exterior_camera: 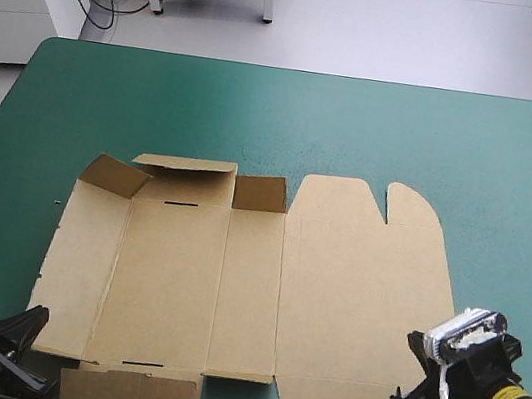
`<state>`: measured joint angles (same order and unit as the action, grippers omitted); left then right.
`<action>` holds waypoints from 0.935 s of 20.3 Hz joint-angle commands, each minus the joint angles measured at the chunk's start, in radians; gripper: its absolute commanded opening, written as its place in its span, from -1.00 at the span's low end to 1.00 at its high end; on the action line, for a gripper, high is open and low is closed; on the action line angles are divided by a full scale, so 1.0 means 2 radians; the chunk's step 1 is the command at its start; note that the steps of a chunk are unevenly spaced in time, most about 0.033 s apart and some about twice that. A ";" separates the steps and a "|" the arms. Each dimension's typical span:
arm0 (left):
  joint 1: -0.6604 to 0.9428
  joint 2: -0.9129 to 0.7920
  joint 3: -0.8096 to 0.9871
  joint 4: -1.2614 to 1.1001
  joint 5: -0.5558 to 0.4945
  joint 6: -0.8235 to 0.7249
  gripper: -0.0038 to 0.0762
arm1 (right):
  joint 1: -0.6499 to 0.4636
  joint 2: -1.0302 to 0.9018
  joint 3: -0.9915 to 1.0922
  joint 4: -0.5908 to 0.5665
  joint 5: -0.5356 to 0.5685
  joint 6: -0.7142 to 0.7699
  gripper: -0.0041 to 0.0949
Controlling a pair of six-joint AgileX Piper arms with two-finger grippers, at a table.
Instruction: Fold the box
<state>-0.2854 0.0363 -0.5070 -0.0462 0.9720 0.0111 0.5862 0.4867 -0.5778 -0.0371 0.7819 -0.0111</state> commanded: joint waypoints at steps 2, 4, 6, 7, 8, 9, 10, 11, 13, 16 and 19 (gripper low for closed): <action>-0.003 0.009 -0.012 -0.017 -0.036 0.018 -0.84 | -0.002 -0.048 0.028 -0.004 -0.052 0.015 -0.96; -0.003 0.009 -0.012 -0.022 -0.036 0.025 -0.61 | -0.002 -0.069 0.035 -0.003 -0.049 0.015 -0.96; -0.003 0.009 -0.012 -0.023 -0.036 0.026 -0.30 | -0.002 -0.081 0.035 -0.002 -0.046 0.015 -0.96; -0.003 0.009 -0.012 -0.023 -0.036 0.027 -0.03 | -0.002 -0.082 0.035 -0.001 -0.036 0.015 -0.96; -0.003 0.009 -0.012 -0.023 -0.036 0.027 0.07 | -0.002 -0.082 0.036 -0.001 -0.032 0.015 -0.96; -0.003 0.009 -0.012 -0.023 -0.036 0.027 0.27 | -0.002 -0.082 0.045 0.000 -0.030 0.015 -0.96; -0.003 0.009 -0.012 -0.023 -0.036 0.027 0.30 | -0.002 -0.082 0.050 0.000 -0.032 0.015 -0.96; -0.003 0.009 -0.012 -0.023 -0.036 0.027 0.30 | -0.002 -0.082 0.057 0.003 -0.050 0.015 -0.96; -0.003 0.009 -0.012 -0.023 -0.036 0.027 0.29 | -0.002 -0.082 0.061 0.011 -0.061 0.015 -0.96; -0.003 0.009 -0.012 -0.026 -0.038 0.027 0.27 | -0.002 -0.082 0.061 0.019 -0.061 0.014 -0.96; -0.003 0.014 -0.012 -0.025 -0.056 0.010 0.27 | -0.002 -0.082 0.061 0.019 -0.061 0.012 -0.96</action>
<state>-0.2854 0.0363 -0.5070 -0.0831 0.9617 0.0591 0.5862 0.3157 -0.4278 0.0000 0.7329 0.0189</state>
